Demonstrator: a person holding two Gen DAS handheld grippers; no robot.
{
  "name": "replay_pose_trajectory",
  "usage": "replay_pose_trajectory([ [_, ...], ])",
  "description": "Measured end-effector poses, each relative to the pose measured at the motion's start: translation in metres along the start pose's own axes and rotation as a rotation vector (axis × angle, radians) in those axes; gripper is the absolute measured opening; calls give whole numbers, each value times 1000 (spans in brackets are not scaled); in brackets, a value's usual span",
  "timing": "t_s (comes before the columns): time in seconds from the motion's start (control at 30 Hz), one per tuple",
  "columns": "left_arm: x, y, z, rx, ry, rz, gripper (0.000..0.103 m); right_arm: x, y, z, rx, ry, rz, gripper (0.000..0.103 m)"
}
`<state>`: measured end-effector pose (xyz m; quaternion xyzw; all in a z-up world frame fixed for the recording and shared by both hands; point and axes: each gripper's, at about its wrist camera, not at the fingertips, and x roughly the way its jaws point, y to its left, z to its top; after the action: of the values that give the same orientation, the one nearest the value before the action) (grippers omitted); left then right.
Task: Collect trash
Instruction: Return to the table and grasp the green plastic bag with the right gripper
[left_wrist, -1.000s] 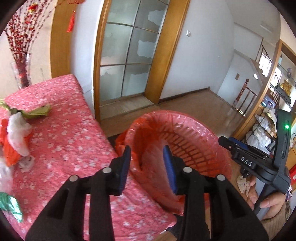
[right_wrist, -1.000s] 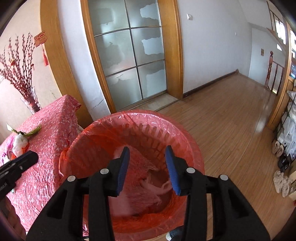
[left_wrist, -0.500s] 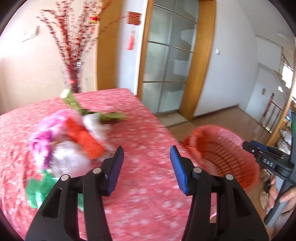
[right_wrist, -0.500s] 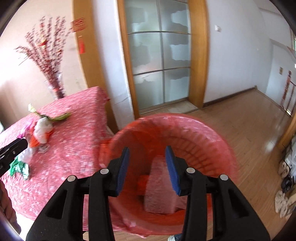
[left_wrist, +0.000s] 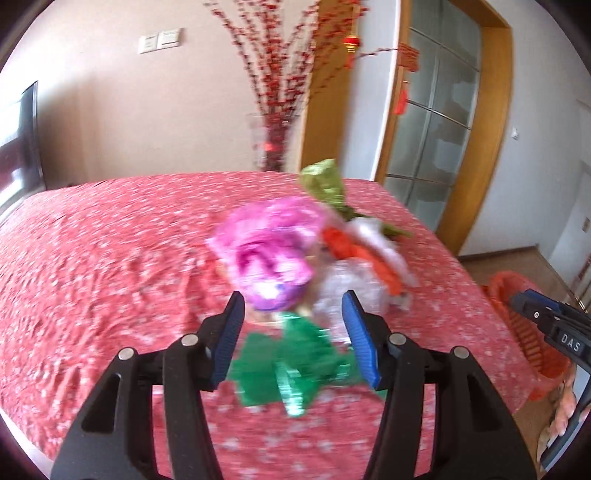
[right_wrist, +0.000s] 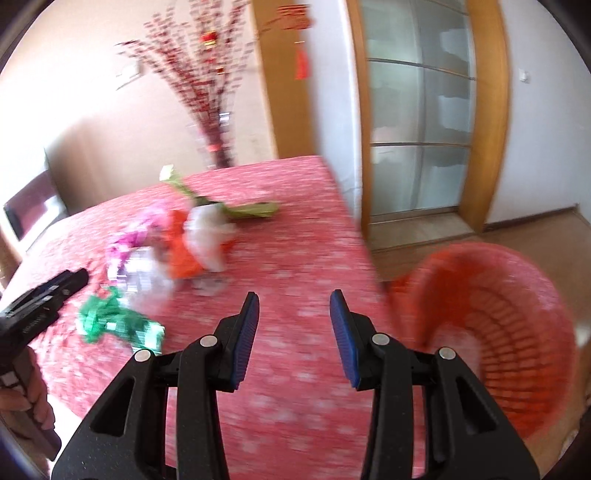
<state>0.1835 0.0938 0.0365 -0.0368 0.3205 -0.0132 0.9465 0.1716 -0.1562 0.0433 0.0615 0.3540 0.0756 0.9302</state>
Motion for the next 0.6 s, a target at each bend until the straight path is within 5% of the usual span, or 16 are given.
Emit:
replay_pose_trajectory([
  [0.3,1,49,-4,-66,17,63,55,28,90,-9,-118,59,180,41],
  [0.6,-2,71,-7,-103,25,95,55,54,131,-23,-210,126,203,45],
])
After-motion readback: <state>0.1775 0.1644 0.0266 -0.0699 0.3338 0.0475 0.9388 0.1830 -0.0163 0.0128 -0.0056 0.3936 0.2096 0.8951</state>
